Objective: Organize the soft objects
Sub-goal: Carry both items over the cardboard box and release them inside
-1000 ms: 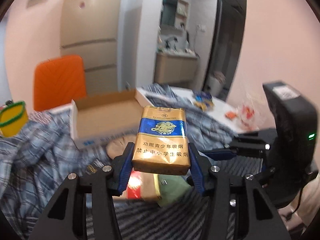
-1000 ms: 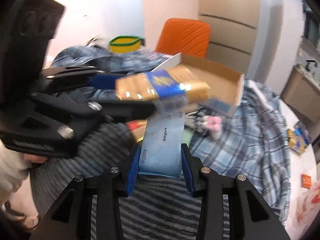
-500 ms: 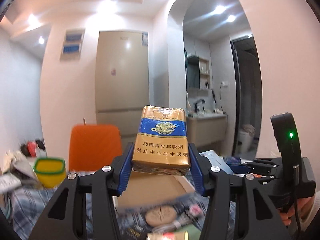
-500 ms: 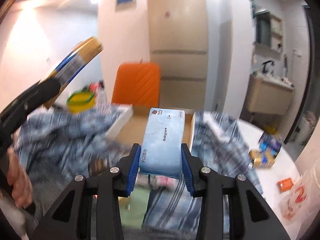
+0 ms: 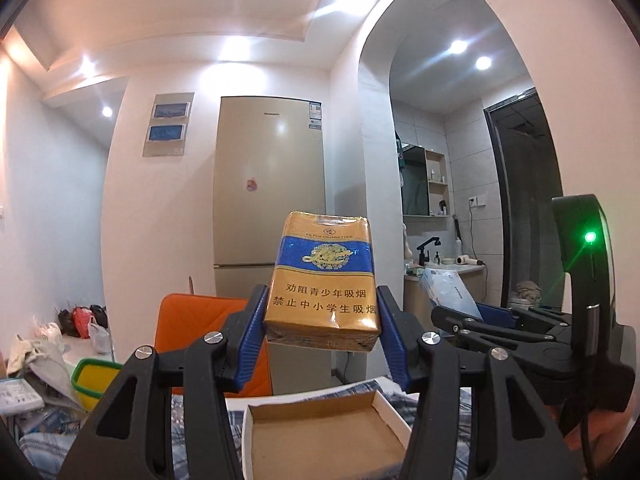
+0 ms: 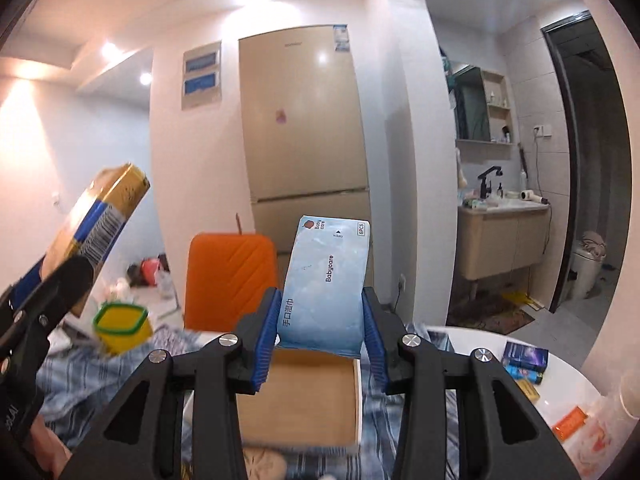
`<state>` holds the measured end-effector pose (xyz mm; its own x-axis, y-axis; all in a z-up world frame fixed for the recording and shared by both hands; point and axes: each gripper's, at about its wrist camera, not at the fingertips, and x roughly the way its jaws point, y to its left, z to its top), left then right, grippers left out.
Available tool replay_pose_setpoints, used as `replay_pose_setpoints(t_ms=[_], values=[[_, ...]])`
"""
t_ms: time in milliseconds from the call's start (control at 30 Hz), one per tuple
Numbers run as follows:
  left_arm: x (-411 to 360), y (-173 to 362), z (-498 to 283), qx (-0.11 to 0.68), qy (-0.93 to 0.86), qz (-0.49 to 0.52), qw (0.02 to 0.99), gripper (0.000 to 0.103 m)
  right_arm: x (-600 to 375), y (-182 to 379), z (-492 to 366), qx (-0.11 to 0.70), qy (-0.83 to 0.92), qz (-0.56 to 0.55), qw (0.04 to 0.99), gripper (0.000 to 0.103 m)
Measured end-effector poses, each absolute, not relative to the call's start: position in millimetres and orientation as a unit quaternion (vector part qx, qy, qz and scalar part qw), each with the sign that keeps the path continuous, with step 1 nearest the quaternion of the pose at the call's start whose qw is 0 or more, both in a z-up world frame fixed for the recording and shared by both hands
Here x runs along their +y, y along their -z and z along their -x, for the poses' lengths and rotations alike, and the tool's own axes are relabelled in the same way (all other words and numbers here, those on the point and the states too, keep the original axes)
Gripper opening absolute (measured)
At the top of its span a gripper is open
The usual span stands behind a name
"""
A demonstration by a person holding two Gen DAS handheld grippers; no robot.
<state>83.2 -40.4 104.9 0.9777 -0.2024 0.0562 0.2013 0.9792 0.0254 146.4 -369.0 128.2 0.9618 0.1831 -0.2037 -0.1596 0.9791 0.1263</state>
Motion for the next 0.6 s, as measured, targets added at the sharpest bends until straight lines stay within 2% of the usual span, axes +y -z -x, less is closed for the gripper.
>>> replay_pose_setpoints(t_ms=[133,267,600], values=[[-38,-92,-95,-0.021,0.108,-0.002,0.994,0.051,-366,-121,-162,0.093,-0.087,-0.07,0.989,0.042],[-35,-70,-107,0.001,0.103,0.003,0.995,0.051,-355,-98,-174,0.092,-0.089,-0.041,0.991,0.042],[-29,-13,-157,0.115,0.076,-0.005,0.99,0.052,-351,-38,-203,0.153,-0.094,-0.024,0.983,0.042]])
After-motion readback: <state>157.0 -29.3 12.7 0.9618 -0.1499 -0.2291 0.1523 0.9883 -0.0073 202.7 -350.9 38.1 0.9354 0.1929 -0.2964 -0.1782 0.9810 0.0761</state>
